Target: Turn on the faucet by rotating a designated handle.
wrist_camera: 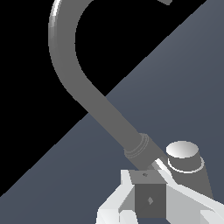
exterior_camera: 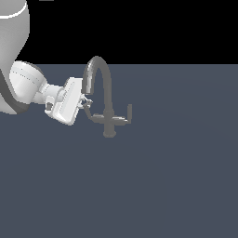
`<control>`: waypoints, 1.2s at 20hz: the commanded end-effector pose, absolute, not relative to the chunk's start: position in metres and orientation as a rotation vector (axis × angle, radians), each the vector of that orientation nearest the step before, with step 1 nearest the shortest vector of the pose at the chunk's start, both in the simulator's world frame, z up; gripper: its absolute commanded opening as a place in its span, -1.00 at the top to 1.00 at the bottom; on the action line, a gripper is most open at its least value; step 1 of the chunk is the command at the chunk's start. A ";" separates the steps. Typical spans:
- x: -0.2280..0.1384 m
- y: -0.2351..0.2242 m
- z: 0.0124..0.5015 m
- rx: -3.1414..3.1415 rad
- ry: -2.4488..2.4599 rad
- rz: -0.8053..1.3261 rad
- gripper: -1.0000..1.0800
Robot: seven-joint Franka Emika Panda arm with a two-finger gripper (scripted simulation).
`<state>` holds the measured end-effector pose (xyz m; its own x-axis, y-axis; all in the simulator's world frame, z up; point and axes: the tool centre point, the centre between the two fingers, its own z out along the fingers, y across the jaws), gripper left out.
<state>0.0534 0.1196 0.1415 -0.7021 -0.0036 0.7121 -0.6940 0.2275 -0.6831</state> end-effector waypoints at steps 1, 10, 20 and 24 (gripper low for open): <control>0.053 0.120 0.142 0.639 -1.919 1.519 1.00; 0.031 0.125 0.135 0.638 -1.919 1.519 1.00; 0.003 0.132 0.126 0.636 -1.919 1.520 1.00; 0.007 0.132 0.122 0.626 -1.937 1.527 1.00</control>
